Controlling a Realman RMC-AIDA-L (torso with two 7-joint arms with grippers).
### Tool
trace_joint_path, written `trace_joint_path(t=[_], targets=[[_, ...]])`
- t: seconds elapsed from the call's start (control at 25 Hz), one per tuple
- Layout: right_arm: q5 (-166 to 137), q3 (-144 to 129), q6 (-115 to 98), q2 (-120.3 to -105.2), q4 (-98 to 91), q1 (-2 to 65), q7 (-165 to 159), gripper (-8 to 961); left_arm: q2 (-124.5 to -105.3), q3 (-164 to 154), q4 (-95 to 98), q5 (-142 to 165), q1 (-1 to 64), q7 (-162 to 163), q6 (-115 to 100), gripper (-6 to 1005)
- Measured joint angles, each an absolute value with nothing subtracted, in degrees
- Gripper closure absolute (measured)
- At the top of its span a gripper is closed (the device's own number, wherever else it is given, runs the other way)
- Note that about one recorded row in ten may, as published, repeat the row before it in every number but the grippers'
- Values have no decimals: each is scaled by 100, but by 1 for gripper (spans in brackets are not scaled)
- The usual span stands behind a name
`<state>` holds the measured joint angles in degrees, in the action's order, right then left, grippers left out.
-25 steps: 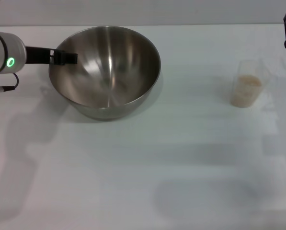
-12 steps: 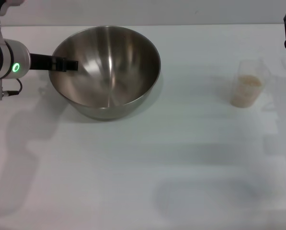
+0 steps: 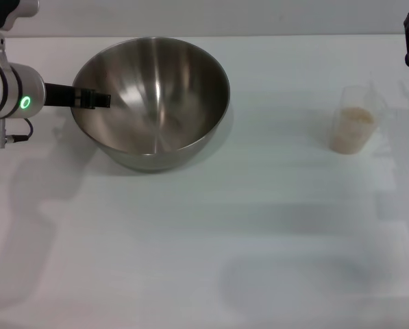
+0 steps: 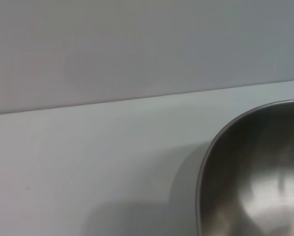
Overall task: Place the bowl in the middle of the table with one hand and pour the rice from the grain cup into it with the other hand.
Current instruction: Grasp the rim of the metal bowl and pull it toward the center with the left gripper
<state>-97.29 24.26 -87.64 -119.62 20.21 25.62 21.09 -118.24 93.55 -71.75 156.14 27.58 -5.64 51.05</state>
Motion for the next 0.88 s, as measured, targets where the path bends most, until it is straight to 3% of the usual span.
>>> trace_joint_path(t=[0.12,0.52,0.72,0.88], targets=[[-9729,2426,-8763,-11962,2021,2564,2109,410,-11823,9442,-7157,15562,2805,-652,5234,287],[-9729,2426,-8899,-11961,2021,2567,2109,410,-11833,9659,-6986,15434,3208,-921,5996,506],[-9729,2426,-8919,-11962,2013,2567,2109,409,-11828,9641,-6989,15437,3217,-1012,5979,725],[-9729,2426,-8921,-11962,2013,2567,2109,409,-11835,9632,-7014,15434,3230,-1117,5964,828]])
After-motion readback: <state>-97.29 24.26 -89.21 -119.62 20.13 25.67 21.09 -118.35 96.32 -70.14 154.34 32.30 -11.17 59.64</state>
